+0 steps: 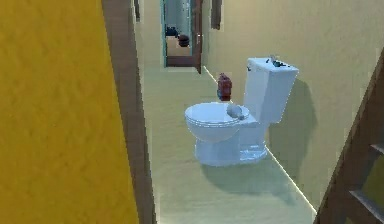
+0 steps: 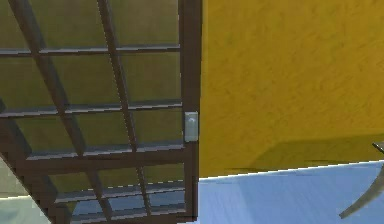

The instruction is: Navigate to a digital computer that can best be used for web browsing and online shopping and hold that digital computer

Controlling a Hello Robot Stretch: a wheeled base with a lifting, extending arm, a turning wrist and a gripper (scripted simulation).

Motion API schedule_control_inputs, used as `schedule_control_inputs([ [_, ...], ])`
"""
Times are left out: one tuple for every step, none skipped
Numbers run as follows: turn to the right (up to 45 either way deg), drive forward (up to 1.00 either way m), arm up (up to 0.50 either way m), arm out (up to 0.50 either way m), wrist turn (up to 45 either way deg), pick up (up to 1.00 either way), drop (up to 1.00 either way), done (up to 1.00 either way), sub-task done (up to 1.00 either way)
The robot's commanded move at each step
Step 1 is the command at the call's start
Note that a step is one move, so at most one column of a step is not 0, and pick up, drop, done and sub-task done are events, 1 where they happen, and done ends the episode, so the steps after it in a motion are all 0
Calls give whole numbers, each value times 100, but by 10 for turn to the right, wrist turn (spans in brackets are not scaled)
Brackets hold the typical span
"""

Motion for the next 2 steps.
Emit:
schedule_control_inputs([
  [0, 5, 0, 0, 0, 0, 0, 0, 0],
  [210, 0, 0, 0, 0, 0, 0, 0, 0],
])
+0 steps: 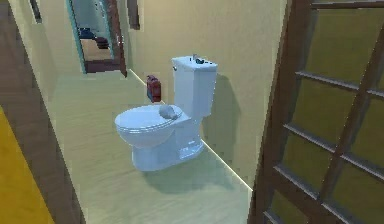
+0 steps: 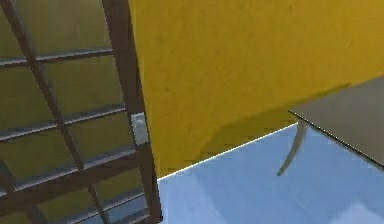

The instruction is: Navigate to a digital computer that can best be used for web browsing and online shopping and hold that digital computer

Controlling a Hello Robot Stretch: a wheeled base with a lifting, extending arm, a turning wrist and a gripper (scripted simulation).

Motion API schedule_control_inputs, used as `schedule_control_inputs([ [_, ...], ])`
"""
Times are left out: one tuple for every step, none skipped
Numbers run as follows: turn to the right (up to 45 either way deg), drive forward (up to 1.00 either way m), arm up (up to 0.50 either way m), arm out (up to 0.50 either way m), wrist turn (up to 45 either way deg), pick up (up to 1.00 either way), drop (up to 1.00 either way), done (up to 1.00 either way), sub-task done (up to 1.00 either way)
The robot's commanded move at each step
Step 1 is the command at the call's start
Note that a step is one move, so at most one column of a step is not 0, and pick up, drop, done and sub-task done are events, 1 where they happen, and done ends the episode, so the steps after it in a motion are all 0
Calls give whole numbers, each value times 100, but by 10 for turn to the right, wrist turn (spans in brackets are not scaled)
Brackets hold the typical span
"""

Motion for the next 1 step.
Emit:
schedule_control_inputs([
  [0, 90, 0, 0, 0, 0, 0, 0, 0],
])
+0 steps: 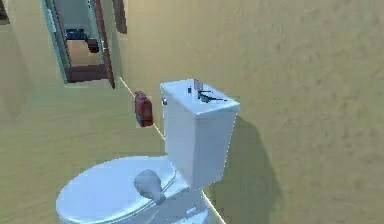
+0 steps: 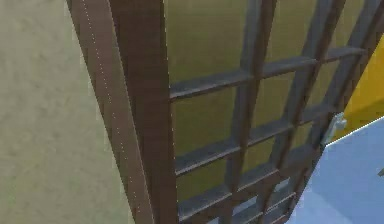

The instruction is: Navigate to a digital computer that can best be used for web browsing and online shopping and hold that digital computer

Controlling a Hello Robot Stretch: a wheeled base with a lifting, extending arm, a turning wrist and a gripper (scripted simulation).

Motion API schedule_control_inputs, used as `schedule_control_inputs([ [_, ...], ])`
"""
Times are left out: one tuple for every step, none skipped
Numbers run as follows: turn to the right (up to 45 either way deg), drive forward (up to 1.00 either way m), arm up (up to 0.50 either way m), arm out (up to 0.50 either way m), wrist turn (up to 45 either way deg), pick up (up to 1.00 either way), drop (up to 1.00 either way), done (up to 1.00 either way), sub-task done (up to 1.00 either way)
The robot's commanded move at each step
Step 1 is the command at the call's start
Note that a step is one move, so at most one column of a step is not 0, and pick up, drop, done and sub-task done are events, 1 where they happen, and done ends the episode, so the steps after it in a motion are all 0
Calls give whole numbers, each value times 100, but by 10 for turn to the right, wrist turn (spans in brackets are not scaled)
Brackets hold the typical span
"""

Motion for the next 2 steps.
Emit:
schedule_control_inputs([
  [-450, 0, 0, 0, 0, 0, 0, 0, 0],
  [-360, 0, 0, 0, 0, 0, 0, 0, 0],
])
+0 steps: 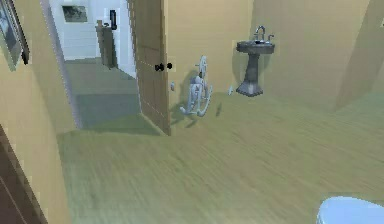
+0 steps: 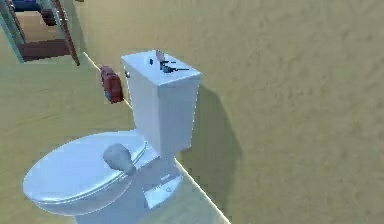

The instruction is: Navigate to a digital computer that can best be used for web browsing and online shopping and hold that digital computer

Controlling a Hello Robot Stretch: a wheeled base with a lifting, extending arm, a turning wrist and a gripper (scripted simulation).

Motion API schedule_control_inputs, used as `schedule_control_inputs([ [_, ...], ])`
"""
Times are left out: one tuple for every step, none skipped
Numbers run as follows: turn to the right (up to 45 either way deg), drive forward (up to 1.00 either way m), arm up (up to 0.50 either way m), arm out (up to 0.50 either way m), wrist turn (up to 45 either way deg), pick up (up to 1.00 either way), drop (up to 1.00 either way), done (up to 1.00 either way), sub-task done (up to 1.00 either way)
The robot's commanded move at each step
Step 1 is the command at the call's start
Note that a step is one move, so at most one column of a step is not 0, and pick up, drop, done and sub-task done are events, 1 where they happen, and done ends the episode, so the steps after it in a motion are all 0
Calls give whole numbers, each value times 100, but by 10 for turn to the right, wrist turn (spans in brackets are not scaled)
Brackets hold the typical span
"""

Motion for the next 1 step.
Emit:
schedule_control_inputs([
  [0, 40, 0, 0, 0, 0, 0, 0, 0],
])
